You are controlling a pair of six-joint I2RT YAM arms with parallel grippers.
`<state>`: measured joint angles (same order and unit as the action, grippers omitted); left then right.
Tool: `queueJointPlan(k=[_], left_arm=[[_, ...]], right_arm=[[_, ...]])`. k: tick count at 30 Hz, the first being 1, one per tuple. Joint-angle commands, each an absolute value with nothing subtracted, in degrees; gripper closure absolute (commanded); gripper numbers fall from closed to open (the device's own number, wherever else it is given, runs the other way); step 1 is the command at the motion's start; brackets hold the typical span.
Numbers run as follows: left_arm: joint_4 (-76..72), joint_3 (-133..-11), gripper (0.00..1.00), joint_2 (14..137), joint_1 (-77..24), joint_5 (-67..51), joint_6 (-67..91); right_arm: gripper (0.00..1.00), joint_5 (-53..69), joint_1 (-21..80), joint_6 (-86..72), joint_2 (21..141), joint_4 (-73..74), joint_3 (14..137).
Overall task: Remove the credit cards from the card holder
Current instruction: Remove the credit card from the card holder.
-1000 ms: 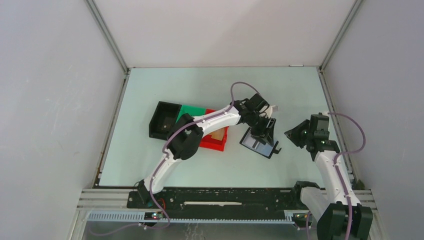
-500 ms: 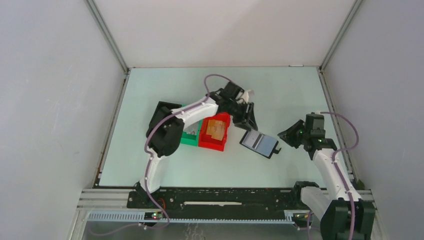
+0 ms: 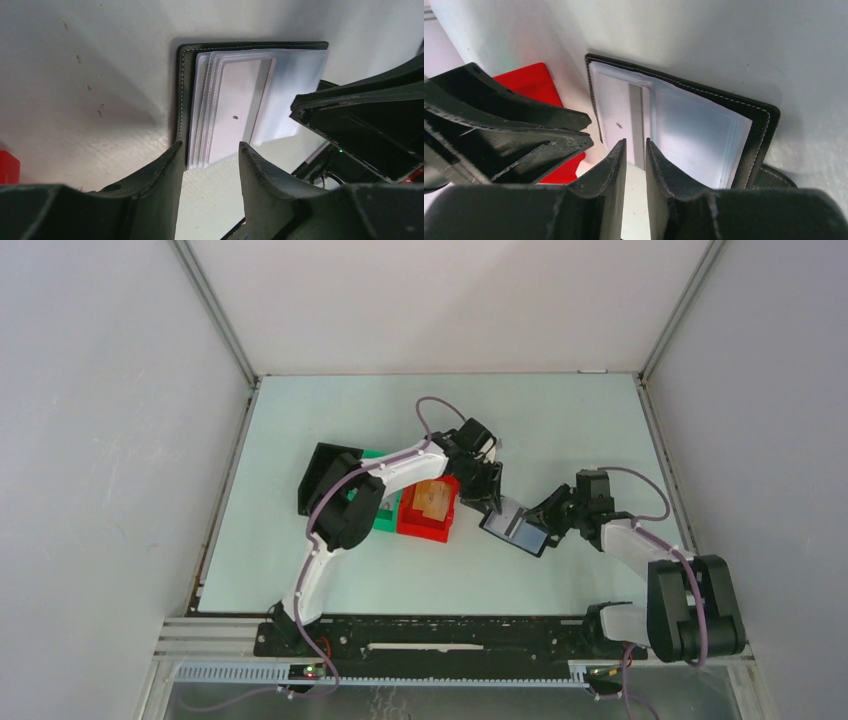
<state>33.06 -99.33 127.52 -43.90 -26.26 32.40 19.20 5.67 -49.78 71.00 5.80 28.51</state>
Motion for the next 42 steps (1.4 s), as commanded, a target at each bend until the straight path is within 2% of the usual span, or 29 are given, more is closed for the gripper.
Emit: queueJointPlan(k=[1, 9, 15, 28, 32, 37, 39, 42], left_arm=[[34.8, -102.74, 0.51, 127.64, -45.31, -19.92, 30.11], [35.28, -104.13, 0.53, 129.29, -47.49, -17.46, 29.58], [38.62, -105.4, 0.56, 129.16, -48.25, -7.97, 29.67], [38.05, -104.77, 0.58, 132.31, -48.63, -13.49, 30.48], [37.97, -104.63, 0.7, 132.83, -48.88, -13.97, 30.51], [37.57, -104.51, 0.94, 133.0, -48.95, -15.13, 30.71], [37.43, -104.42, 1.0, 132.98, -48.95, -15.51, 30.73], [37.44, -104.09, 1.0, 132.84, -48.95, -15.5, 30.69]], right_arm=[[0.72, 23.19, 5.32, -52.39, 74.64, -5.69, 25.52], [0.72, 22.64, 4.21, -53.24, 76.35, -8.96, 21.99], [0.74, 26.27, 2.28, -55.4, 80.4, -16.55, 18.65], [0.76, 29.51, 1.99, -57.83, 82.82, -23.85, 17.14], [0.74, 30.37, 2.28, -58.07, 84.53, -25.92, 16.93], [0.78, 30.51, 2.81, -58.27, 85.47, -26.93, 16.92], [0.86, 30.38, 2.68, -58.27, 84.96, -26.72, 16.72], [1.0, 29.9, 2.25, -57.55, 82.69, -24.32, 16.7]])
